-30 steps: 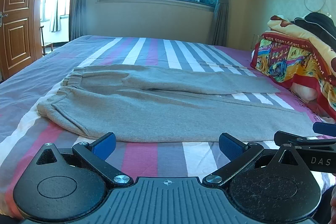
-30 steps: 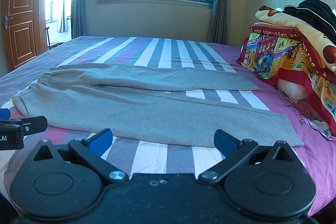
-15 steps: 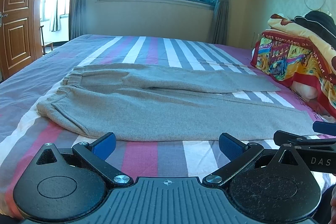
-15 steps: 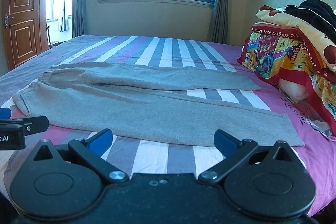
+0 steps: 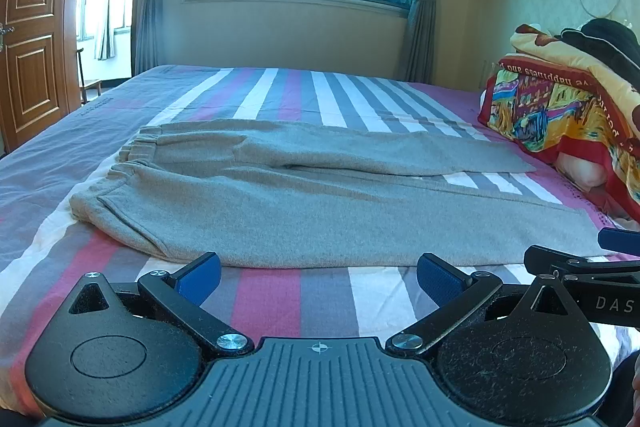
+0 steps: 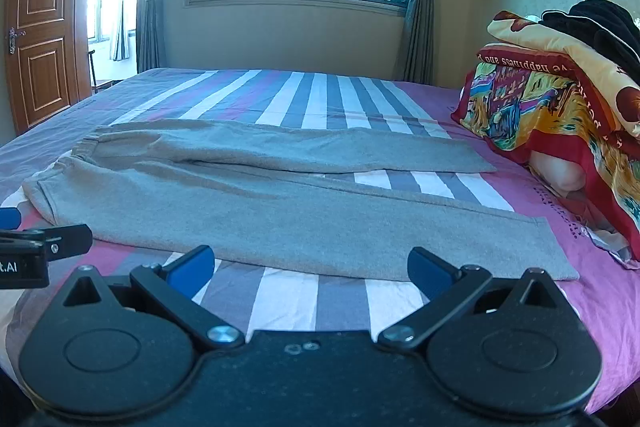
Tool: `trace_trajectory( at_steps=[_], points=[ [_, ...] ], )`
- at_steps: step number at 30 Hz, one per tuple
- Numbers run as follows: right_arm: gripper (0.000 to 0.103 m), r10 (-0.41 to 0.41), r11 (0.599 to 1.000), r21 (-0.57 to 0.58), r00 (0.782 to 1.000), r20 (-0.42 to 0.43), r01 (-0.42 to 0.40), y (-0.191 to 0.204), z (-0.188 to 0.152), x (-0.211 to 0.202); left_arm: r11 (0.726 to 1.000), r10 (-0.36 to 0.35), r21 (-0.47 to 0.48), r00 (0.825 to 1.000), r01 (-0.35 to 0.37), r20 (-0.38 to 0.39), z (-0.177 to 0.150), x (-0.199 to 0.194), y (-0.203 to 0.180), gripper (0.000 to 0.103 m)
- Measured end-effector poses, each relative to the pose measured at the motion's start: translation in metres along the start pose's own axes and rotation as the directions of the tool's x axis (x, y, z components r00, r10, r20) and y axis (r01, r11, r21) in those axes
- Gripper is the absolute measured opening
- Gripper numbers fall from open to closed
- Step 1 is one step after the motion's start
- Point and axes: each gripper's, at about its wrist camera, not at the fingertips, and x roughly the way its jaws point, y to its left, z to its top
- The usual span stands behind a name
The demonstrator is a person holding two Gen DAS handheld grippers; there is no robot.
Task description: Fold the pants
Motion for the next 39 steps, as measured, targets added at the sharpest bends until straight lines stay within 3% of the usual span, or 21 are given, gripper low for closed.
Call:
trace_trajectory(
  at_steps=[13, 19, 21, 22, 26, 30, 31, 32, 33, 34, 35, 36, 37, 39],
  points=[
    [0.103, 0.009, 1.000, 0.000, 1.000, -0.001, -0.009, -0.001, -0.001, 0.001, 1.000, -0.019, 0.006, 1.000, 0.019, 0.003, -0.003, 0.005, 0.004, 0.103],
    [0.103, 0.144, 0.987, -0.073, 0.989, 0.015, -0.143, -0.005, 0.012, 0.009, 0.997, -0.056, -0.052, 0.998, 0.054, -0.040, 0.023, 0.035, 0.045, 0.103],
    [0.103, 0.220, 0.972, -0.098, 0.974, 0.049, -0.215, -0.012, 0.029, 0.018, 0.999, -0.016, -0.032, 1.000, 0.015, -0.023, 0.043, 0.054, 0.070, 0.103],
    [0.103, 0.246, 0.965, -0.110, 0.967, 0.064, -0.238, -0.015, 0.040, 0.024, 1.000, 0.011, -0.011, 0.999, -0.011, -0.033, 0.057, 0.069, 0.085, 0.103],
    [0.103, 0.314, 0.941, -0.172, 0.943, 0.113, -0.293, -0.019, 0.093, 0.069, 0.998, 0.008, -0.057, 0.997, -0.012, -0.071, 0.100, 0.132, 0.150, 0.103],
    [0.101, 0.374, 0.904, -0.248, 0.925, 0.066, -0.348, -0.007, 0.139, 0.145, 0.998, 0.067, 0.020, 0.991, -0.065, -0.117, 0.145, 0.209, 0.208, 0.102],
    [0.101, 0.392, 0.891, -0.266, 0.919, 0.045, -0.368, -0.002, 0.150, 0.168, 0.997, 0.063, 0.053, 0.988, -0.056, -0.143, 0.153, 0.234, 0.221, 0.098],
    [0.099, 0.408, 0.879, -0.281, 0.913, 0.023, -0.386, 0.004, 0.158, 0.190, 0.995, 0.066, 0.085, 0.982, -0.052, -0.174, 0.161, 0.255, 0.232, 0.081],
    [0.096, 0.430, 0.864, -0.289, 0.903, -0.005, -0.413, 0.011, 0.168, 0.214, 0.992, 0.074, 0.112, 0.975, -0.051, -0.211, 0.165, 0.276, 0.241, 0.064],
    [0.084, 0.445, 0.850, -0.299, 0.895, -0.029, -0.433, 0.018, 0.174, 0.235, 0.989, 0.080, 0.143, 0.967, -0.045, -0.242, 0.171, 0.297, 0.250, 0.062],
    [0.062, 0.452, 0.839, -0.313, 0.891, -0.053, -0.445, 0.026, 0.179, 0.256, 0.983, 0.092, 0.180, 0.959, -0.044, -0.269, 0.178, 0.319, 0.260, 0.062],
    [0.054, 0.458, 0.830, -0.319, 0.885, -0.081, -0.458, 0.034, 0.183, 0.277, 0.977, 0.110, 0.206, 0.951, -0.050, -0.288, 0.182, 0.338, 0.268, 0.063],
    [0.051, 0.464, 0.821, -0.324, 0.880, -0.105, -0.471, 0.041, 0.187, 0.300, 0.973, 0.120, 0.226, 0.941, -0.047, -0.318, 0.184, 0.358, 0.275, 0.066],
    [0.058, 0.472, 0.809, -0.332, 0.873, -0.122, -0.484, 0.050, 0.191, 0.335, 0.976, 0.094, 0.216, 0.932, -0.017, -0.351, 0.190, 0.393, 0.292, 0.075]
  ],
)
